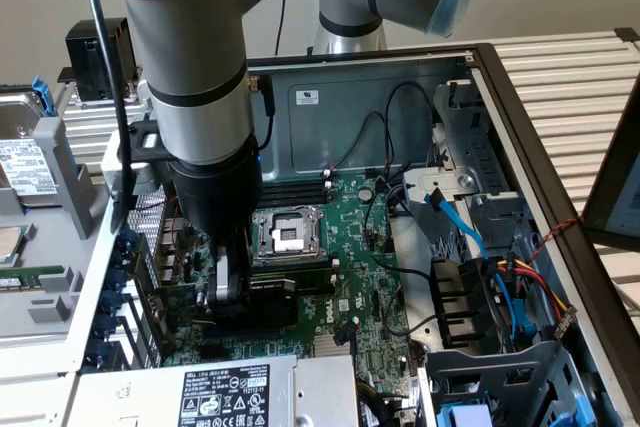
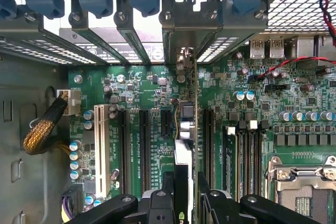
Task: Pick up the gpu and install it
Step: 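Insert the gpu into the slot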
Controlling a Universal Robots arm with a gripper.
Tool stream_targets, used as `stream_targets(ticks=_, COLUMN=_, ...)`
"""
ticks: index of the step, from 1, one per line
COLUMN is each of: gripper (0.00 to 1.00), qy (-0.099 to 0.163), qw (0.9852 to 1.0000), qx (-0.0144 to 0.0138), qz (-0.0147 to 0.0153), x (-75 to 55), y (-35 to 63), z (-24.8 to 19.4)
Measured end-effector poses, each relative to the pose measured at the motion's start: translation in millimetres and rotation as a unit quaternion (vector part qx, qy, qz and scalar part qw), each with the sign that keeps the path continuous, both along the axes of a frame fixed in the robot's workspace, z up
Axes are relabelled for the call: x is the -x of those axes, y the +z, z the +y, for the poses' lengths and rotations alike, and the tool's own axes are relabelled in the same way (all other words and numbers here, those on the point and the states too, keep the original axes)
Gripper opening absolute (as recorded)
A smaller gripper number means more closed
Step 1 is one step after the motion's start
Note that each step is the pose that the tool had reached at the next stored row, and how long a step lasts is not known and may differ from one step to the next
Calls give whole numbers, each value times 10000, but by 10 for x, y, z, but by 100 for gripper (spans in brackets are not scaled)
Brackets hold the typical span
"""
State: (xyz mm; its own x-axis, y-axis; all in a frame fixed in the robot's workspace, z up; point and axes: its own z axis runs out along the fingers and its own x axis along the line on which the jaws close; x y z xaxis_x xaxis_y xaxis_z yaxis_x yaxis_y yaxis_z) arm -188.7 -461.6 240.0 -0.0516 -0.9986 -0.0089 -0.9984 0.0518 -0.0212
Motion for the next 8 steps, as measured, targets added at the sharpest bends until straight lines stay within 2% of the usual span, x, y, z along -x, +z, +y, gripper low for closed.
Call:
stream_targets(ticks=4, gripper=28, qy=-6, qw=10000, qx=-5, qz=2, x=7, y=-4, z=2)
stream_targets(ticks=5, gripper=33, qy=-5, qw=10000, qx=-3, qz=-2, x=6, y=-3, z=2)
stream_targets(ticks=7, gripper=33, qy=-1, qw=10000, qx=0, qz=-1, x=1, y=17, z=0)
stream_targets(ticks=8, gripper=41, qy=-1, qw=10000, qx=-1, qz=-3, x=1, y=37, z=0)
